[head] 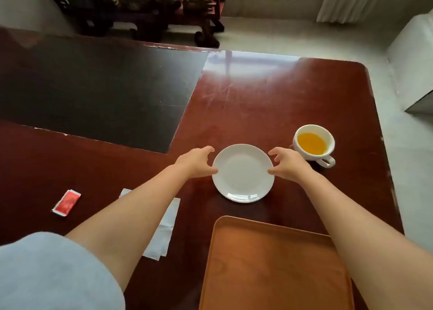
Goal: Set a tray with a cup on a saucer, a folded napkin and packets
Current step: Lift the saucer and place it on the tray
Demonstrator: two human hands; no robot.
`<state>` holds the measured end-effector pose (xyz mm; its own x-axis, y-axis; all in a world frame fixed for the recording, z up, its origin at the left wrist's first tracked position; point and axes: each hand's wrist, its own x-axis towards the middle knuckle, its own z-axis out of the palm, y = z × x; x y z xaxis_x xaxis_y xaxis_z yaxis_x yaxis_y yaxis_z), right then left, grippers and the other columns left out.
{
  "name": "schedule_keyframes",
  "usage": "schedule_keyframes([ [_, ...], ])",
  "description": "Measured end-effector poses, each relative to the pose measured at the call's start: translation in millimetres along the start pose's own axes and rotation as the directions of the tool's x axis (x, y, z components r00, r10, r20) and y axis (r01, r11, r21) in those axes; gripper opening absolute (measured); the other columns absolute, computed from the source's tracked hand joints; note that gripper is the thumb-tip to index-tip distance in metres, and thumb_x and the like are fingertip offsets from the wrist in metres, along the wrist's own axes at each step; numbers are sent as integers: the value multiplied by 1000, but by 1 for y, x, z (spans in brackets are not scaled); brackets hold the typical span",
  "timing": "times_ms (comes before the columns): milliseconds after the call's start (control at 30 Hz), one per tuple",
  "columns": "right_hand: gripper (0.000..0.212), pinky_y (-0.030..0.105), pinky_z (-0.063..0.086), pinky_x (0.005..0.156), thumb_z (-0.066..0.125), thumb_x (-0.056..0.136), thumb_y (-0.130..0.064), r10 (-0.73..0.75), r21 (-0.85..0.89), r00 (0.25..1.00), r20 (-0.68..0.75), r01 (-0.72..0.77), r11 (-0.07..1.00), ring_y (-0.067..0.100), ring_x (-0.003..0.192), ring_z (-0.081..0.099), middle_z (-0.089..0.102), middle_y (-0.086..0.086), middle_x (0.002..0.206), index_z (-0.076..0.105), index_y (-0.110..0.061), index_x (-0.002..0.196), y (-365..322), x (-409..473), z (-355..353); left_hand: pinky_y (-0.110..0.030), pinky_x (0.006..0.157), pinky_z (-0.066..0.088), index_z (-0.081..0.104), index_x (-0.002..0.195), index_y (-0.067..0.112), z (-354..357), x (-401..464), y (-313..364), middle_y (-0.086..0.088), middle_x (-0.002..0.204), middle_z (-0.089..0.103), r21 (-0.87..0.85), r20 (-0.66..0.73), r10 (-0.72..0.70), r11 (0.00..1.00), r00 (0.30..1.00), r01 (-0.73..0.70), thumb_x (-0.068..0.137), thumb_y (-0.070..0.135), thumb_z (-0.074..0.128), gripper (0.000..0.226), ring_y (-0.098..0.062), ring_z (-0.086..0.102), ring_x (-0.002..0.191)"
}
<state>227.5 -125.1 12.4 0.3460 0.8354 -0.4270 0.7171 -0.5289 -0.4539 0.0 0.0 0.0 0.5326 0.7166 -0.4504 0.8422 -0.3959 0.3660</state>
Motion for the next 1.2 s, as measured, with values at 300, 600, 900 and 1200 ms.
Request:
schedule_keyframes([
  [300,62,45,54,84,64,72,-5,134,220,990,31,-138,966,30,101,57,58,13,112,45,-13,130,15,11,38,-26,60,56,41,134,18,35,10,4,-3,112,54,-437,118,-122,885,985,162,76,16,72,66,-23,56,97],
  [600,59,42,59,71,55,76,9,185,460,983,13,-170,871,28,96,59,57,4,102,49,-20,127,19,9,48,-19,50,55,45,134,24,46,-2,-3,0,99,57,-784,149,-155,583,977,212,81,-14,59,67,-15,59,88],
  [900,63,24,57,55,64,77,6,61,795,995,78,-99,598,20,94,65,66,5,101,55,-35,124,25,-59,35,-21,62,57,55,120,41,30,-61,-3,1,102,71,-877,99,-38,469,994,105,82,6,70,53,-19,67,96],
  [1200,58,29,58,64,68,79,2,-49,888,998,-34,53,457,19,91,70,72,3,93,58,-39,120,39,-186,53,-28,68,59,63,113,40,49,-168,0,-5,97,75,-923,55,76,385,996,21,85,2,64,48,-20,71,94],
])
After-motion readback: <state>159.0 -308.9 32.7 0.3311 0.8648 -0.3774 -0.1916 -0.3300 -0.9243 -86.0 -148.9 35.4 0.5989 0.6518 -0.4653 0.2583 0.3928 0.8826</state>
